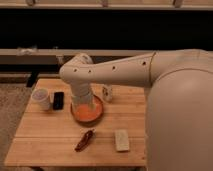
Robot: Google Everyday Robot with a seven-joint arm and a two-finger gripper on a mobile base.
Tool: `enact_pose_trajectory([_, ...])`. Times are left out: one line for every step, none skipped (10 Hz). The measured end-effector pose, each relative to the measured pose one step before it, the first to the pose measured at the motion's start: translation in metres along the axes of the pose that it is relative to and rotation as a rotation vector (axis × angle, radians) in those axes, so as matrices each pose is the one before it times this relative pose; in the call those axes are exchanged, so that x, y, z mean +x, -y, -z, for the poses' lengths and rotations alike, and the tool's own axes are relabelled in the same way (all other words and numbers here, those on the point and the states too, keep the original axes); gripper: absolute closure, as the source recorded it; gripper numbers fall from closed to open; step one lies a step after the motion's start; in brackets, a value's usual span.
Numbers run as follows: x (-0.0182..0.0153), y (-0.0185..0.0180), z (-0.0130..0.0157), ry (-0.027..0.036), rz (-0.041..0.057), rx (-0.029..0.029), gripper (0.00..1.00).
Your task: Wipe the white sponge on the table
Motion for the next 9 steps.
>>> enact_pose_trajectory([-0.0007, -0.00015, 0.00018, 0.00147, 0.00027, -0.00014, 0.35])
enact_pose_trajectory([-0.0008, 0.00171, -0.00143, -0.00048, -0.00234, 0.00296, 0.35])
enact_pose_trajectory([-0.00291, 0.00997, -0.00429, -0.00305, -0.01645, 0.00741, 0.35])
enact_pose_trajectory([-0.00619, 0.01715, -0.00437, 0.00115, -0.022, 0.00749, 0.35])
enact_pose_trajectory([-0.0095, 0.02598, -0.0059, -0.00144, -0.02909, 0.00613, 0.35])
enact_pose_trajectory([-0.00705, 0.0264, -0.00486, 0.00022, -0.02746, 0.00862, 0.35])
enact_pose_trajectory([-0.00379, 0.01939, -0.00372, 0.0016, -0.0208, 0.00859, 0.35])
enact_pose_trajectory([-0.00574, 0.03247, -0.00734, 0.00234, -0.0398, 0.01404, 0.35])
enact_pose_trajectory([-0.00478, 0.02312, -0.00757, 0.00099, -0.03235, 0.0087, 0.35])
